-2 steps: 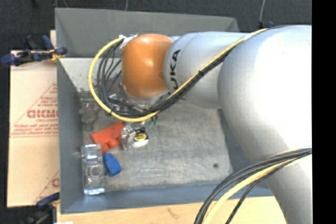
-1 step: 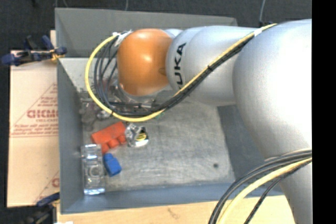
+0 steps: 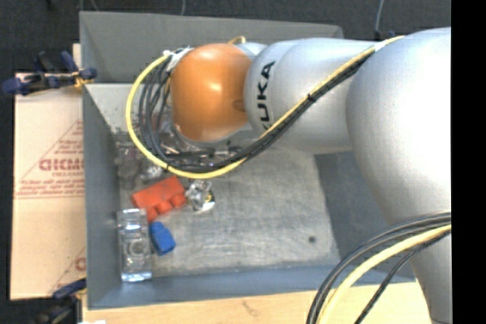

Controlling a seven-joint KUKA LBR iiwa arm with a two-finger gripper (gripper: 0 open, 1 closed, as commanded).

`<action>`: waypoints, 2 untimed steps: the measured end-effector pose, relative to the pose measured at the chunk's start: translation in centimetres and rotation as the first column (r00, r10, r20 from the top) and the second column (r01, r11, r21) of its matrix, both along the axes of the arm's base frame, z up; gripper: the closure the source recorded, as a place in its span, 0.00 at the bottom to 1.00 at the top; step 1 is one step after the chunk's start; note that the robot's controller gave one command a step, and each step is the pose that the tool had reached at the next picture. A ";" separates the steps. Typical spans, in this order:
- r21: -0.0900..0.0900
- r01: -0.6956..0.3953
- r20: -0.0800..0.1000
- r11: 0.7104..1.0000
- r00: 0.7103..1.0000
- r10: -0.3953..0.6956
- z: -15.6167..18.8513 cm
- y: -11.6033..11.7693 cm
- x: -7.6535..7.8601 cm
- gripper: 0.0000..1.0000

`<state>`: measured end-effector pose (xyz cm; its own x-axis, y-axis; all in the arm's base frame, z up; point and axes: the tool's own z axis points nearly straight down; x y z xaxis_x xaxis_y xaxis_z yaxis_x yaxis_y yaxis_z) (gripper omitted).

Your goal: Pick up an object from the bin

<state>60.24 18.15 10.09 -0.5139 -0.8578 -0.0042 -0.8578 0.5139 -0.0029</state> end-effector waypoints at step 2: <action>0.002 -0.283 0.005 0.959 0.959 0.283 -2.4 1.4 0.3 0.00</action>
Offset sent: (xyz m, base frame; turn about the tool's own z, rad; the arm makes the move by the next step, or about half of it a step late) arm -0.0038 0.0127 -0.0309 -0.2952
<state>60.51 19.53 7.73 -0.2501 -0.9682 -0.0086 -0.9682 0.2502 -0.0064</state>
